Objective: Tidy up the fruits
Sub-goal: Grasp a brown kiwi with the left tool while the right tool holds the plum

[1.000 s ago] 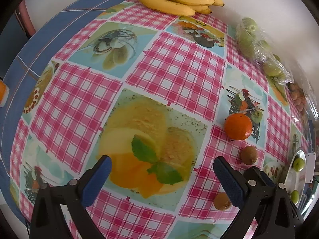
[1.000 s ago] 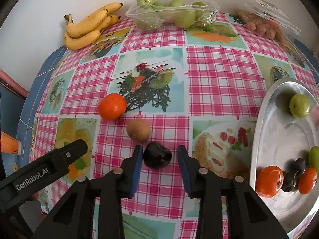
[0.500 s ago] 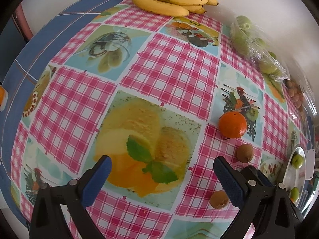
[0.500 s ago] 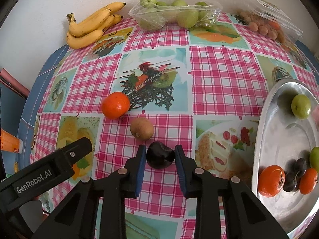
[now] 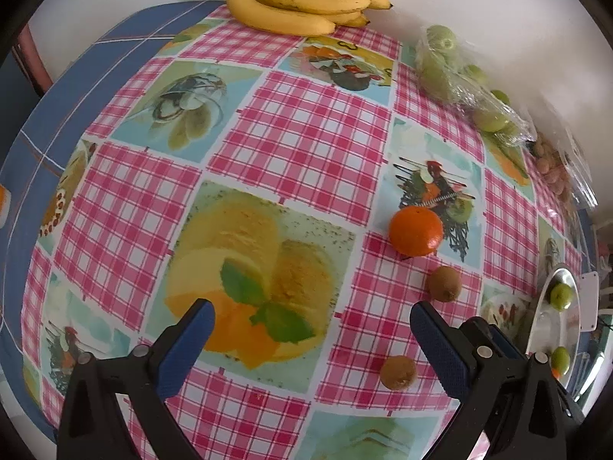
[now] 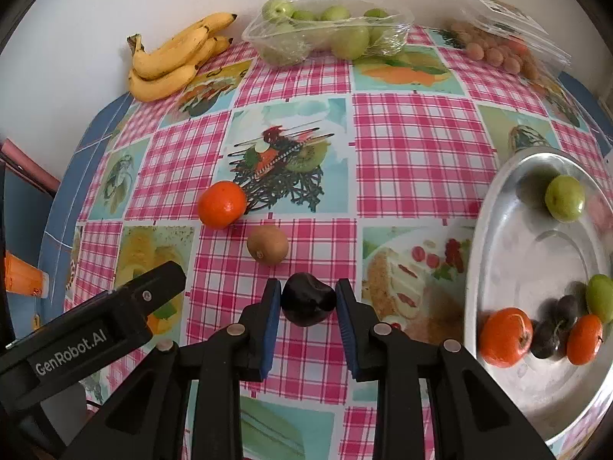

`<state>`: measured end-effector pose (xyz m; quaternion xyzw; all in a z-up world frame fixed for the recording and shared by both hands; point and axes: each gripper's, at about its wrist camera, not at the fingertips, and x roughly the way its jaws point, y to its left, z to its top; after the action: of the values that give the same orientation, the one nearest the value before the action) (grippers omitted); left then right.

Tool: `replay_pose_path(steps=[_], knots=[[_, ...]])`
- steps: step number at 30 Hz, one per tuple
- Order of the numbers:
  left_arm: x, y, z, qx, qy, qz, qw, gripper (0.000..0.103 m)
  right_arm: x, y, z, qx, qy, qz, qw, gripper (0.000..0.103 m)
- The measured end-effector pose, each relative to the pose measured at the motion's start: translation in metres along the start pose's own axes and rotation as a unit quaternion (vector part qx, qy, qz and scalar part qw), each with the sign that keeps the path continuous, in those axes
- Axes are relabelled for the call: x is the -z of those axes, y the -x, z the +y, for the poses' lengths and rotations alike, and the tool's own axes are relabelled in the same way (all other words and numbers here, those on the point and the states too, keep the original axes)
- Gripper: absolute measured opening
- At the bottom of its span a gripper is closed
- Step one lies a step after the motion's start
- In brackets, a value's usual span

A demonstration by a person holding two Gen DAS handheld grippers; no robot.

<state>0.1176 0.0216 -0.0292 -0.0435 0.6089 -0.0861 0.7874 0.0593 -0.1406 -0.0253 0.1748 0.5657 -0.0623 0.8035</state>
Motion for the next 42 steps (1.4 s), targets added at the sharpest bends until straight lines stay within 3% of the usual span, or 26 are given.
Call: replay_pose_path(steps=[17, 27, 31, 33, 37, 39, 42], knots=[[0.018, 0.001, -0.020, 0.024, -0.033, 0.012, 0.9991, 0.101, 0.017, 0.029, -0.026, 0.022, -0.043, 0.012, 0.999, 0.030], [0.028, -0.002, -0.034, 0.038, -0.063, 0.024, 0.9970, 0.079, 0.020, 0.039, -0.040, 0.031, -0.049, 0.009, 0.998, 0.030], [0.029, -0.005, -0.040, 0.046, -0.067, 0.030, 0.9963, 0.079, 0.021, 0.042, -0.046, 0.032, -0.053, 0.007, 0.998, 0.030], [0.031, -0.007, -0.042, 0.053, -0.070, 0.036, 0.9955, 0.071, 0.020, 0.043, -0.048, 0.032, -0.055, 0.006, 0.998, 0.030], [0.031, -0.013, -0.048, 0.051, -0.079, 0.043, 0.9947, 0.066, 0.020, 0.044, -0.050, 0.031, -0.059, 0.005, 0.998, 0.030], [0.032, -0.015, -0.053, 0.051, -0.082, 0.044, 0.9944, 0.056, 0.020, 0.044, -0.050, 0.030, -0.058, 0.006, 0.998, 0.030], [0.033, -0.017, -0.054, 0.052, -0.080, 0.047, 0.9943, 0.055, 0.020, 0.044, -0.050, 0.030, -0.059, 0.005, 0.998, 0.030]])
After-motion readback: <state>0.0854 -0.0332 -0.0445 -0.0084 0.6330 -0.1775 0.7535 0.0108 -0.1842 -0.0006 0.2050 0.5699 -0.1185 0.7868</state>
